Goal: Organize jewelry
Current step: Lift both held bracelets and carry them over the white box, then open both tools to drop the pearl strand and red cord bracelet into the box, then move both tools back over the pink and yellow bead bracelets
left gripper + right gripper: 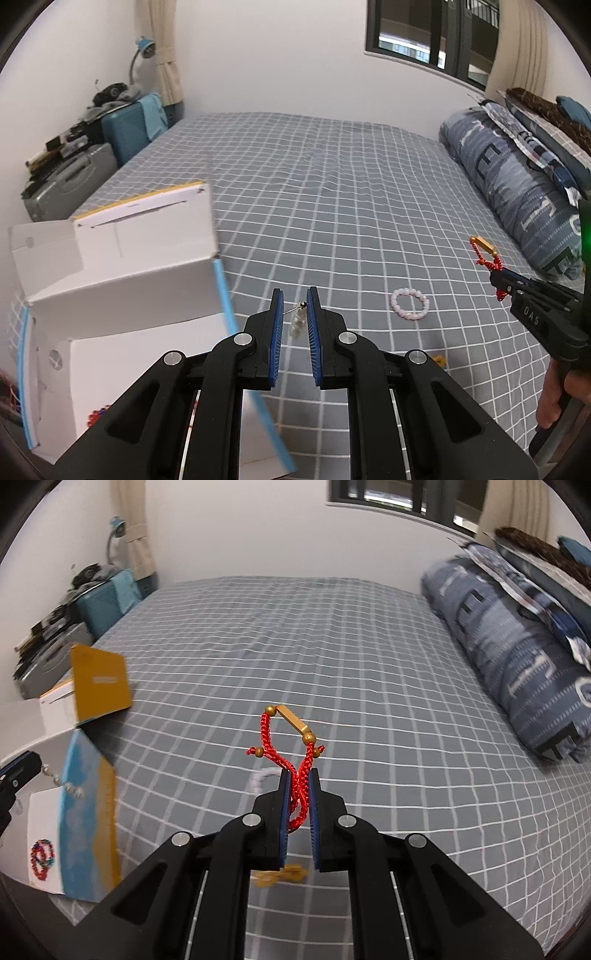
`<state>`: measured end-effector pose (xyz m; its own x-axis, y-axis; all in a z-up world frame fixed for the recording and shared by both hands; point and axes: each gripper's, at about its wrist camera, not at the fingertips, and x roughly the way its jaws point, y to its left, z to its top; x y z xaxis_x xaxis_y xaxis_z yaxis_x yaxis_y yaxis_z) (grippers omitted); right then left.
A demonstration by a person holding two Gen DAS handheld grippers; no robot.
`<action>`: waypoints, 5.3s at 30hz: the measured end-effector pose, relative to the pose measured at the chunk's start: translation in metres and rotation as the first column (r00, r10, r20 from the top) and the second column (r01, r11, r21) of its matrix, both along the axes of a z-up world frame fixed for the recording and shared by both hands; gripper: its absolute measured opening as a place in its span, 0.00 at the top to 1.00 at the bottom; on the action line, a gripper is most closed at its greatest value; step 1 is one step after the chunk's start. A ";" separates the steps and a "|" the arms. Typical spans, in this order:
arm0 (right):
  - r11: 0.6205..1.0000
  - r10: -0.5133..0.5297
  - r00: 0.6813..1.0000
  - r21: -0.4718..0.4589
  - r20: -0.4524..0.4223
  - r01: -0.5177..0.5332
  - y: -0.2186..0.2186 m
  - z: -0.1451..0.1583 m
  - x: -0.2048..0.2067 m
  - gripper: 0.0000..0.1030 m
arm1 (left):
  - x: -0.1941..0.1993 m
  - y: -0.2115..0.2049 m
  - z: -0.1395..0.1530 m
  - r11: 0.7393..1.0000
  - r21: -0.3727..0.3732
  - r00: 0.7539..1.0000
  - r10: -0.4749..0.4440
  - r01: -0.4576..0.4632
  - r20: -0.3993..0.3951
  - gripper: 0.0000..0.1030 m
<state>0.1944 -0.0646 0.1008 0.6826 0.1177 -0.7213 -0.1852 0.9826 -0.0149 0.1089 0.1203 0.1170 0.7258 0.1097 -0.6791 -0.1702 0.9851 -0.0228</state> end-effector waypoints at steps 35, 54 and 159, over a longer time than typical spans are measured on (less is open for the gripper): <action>0.901 0.433 0.891 0.047 -0.138 -0.431 0.296 -0.054 -0.092 0.92 | -0.116 0.199 -0.036 0.941 -0.030 0.938 0.334 -0.338 -0.096 0.88; 0.916 0.358 0.881 -0.066 -0.310 -0.395 0.317 -0.096 -0.081 0.92 | -0.101 0.224 -0.094 0.935 -0.042 0.904 0.327 -0.351 -0.275 0.88; 0.988 0.137 0.981 -0.054 -0.135 -0.145 -0.010 -0.177 -0.005 0.24 | 0.189 -0.109 -0.194 0.989 -0.028 0.954 -0.150 0.148 -0.259 0.28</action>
